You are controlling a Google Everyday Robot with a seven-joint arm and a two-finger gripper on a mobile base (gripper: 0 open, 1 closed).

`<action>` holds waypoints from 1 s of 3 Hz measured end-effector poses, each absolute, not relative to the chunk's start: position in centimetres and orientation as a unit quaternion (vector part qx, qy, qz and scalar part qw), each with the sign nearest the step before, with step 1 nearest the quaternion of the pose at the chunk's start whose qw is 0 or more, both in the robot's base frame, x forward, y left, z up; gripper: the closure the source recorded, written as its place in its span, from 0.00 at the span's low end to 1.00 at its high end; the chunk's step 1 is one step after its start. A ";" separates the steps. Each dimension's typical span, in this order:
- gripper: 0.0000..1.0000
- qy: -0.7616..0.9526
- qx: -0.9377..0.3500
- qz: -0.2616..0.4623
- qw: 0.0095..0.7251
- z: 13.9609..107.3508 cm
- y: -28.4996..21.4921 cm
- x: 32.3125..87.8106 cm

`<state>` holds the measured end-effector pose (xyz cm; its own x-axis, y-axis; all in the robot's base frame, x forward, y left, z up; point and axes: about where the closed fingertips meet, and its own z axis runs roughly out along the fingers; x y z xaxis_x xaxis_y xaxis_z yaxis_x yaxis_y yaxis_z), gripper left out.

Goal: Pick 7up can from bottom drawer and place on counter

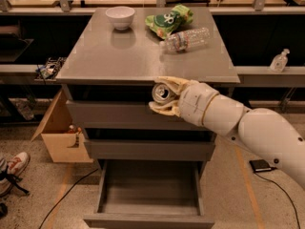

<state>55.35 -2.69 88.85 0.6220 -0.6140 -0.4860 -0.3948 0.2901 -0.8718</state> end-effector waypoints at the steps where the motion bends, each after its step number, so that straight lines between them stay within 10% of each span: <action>1: 1.00 0.423 -0.598 -0.089 0.675 90.8 -2.5 54.8; 3: 1.00 0.390 -0.628 -0.082 0.668 95.9 -1.0 58.9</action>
Offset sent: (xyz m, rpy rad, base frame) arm 0.0341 0.0185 0.0731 -0.0869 -0.0244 0.0864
